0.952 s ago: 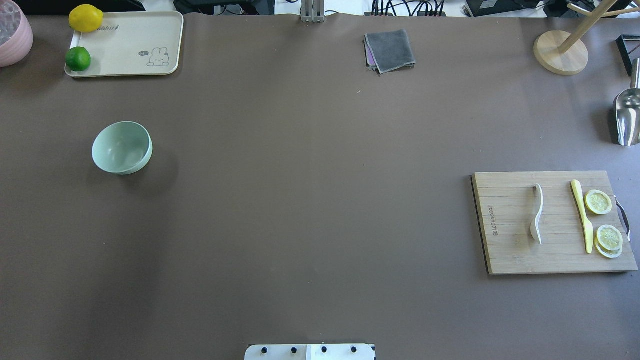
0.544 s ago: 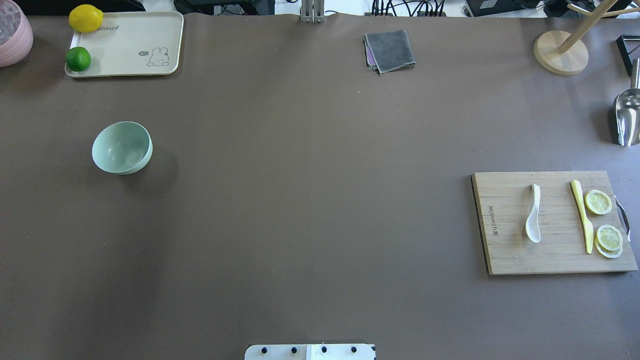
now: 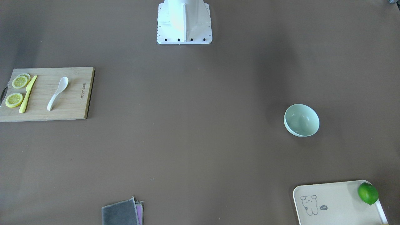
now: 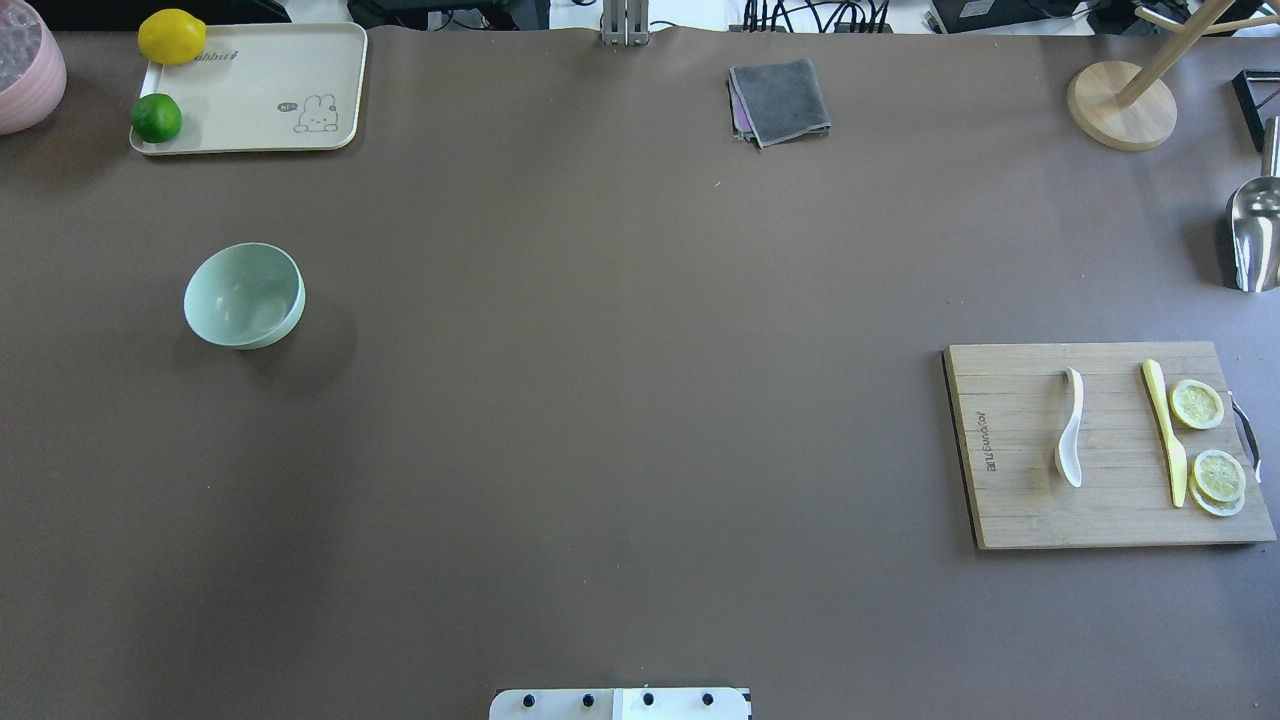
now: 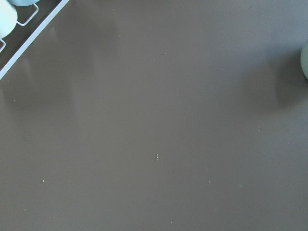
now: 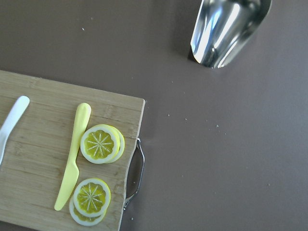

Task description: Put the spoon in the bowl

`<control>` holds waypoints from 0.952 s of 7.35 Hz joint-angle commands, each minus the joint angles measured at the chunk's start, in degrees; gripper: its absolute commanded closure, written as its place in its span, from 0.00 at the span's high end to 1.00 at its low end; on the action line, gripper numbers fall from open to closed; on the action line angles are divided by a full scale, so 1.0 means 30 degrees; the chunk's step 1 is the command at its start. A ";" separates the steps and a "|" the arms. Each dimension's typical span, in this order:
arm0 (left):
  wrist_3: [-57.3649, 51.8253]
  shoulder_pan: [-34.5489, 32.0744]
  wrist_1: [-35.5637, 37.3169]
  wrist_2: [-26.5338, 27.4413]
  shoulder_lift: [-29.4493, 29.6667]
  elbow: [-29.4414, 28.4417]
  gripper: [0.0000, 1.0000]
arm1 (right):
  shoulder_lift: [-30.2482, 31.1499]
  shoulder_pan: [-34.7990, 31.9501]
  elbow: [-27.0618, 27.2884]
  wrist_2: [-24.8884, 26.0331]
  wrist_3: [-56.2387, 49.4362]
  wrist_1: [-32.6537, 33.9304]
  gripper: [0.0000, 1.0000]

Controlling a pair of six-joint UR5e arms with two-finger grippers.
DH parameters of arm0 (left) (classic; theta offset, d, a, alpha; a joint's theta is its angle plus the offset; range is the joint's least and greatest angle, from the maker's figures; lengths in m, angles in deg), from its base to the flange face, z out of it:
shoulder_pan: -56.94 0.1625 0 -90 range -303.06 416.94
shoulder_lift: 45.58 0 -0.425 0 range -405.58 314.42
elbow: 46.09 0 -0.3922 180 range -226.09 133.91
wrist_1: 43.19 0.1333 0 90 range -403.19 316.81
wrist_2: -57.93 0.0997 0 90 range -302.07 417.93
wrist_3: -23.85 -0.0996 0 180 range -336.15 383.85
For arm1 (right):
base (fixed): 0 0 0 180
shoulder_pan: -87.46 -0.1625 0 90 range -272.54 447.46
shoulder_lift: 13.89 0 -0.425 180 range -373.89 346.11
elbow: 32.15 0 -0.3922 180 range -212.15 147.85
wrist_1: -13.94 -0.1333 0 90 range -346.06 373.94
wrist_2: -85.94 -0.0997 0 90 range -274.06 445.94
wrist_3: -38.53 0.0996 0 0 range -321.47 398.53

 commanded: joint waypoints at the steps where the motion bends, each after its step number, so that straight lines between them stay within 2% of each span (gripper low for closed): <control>1: 0.0040 -0.0019 -0.1643 0.0073 0.0930 -0.0162 0.99 | 0.0089 -0.0186 0.0042 -0.0594 0.1671 -0.4687 1.00; 2: 0.0098 -0.0048 -0.3627 0.0218 0.1140 -0.0715 0.99 | -0.0056 -0.0187 0.0042 -0.0535 0.2494 -0.5255 1.00; 4: -0.0105 -0.0019 -0.4259 0.0015 0.1434 -0.1394 0.99 | -0.0610 -0.0187 0.0071 -0.0681 0.2677 -0.5261 1.00; 5: -0.0107 -0.0019 -0.5857 -0.0014 0.1348 -0.2062 0.99 | -0.0614 -0.0158 0.0013 -0.0652 0.3461 -0.5348 1.00; 6: 0.0125 -0.0019 -0.8049 -0.0015 0.1028 -0.2242 0.99 | -0.0817 0.0307 0.0013 -0.0623 0.4832 -0.5871 1.00; 7: 0.1723 0.0126 -0.8738 -0.0015 0.0647 -0.2331 0.99 | -0.1138 0.1355 0.0013 -0.0449 0.6528 -0.6485 1.00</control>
